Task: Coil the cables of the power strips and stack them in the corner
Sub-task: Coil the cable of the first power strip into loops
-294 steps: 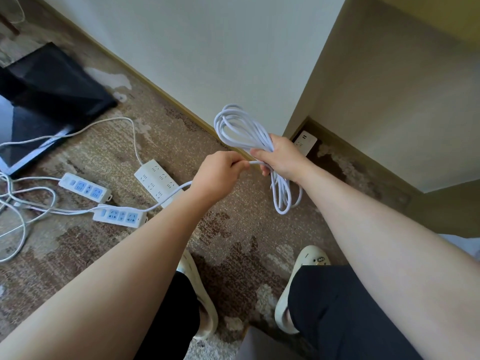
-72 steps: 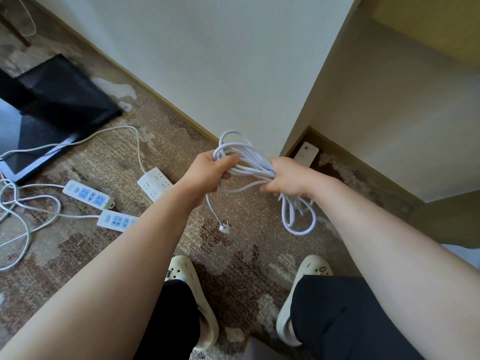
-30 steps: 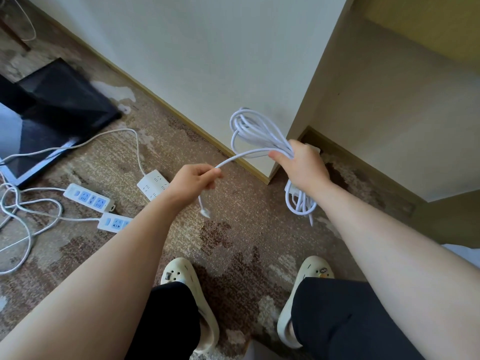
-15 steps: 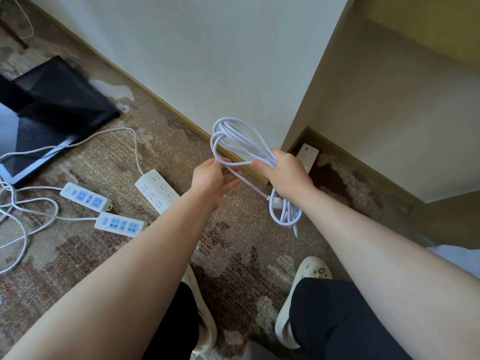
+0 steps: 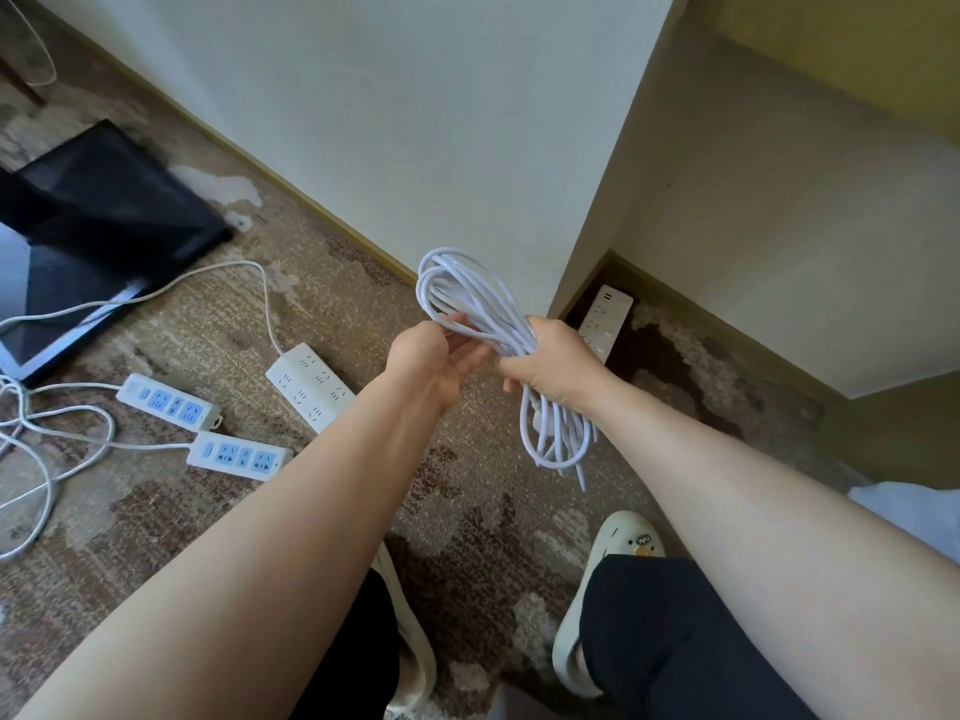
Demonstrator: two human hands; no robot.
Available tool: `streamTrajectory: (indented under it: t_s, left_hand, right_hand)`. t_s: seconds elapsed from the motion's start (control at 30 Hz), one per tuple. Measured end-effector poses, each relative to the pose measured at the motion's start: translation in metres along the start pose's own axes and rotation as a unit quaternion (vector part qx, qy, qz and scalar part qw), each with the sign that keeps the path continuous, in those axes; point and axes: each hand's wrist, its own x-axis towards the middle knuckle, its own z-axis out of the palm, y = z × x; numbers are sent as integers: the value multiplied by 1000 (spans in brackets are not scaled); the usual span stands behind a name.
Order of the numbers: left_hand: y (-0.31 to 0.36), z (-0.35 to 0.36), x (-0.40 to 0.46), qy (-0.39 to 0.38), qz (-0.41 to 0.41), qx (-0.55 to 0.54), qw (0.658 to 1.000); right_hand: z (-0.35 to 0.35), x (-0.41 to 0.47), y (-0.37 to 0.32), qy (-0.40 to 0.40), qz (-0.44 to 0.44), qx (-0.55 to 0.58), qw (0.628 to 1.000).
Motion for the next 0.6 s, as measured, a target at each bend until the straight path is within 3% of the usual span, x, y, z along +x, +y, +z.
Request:
streamTrajectory:
  t_s: [0.13, 0.3, 0.43, 0.6]
  left_hand:
    - [0, 0, -4, -30, 14, -24, 999]
    - [-2, 2, 3, -55, 106, 105, 987]
    - [-2, 3, 12, -73, 108, 55, 990]
    - [-10, 14, 19, -64, 118, 28, 991]
  right_hand:
    - [-4, 0, 1, 19, 15, -14, 1000]
    - [-5, -2, -4, 4, 9, -39, 999]
    - [-2, -7, -8, -22, -25, -177, 984]
    - [-5, -16, -6, -49, -42, -164, 984]
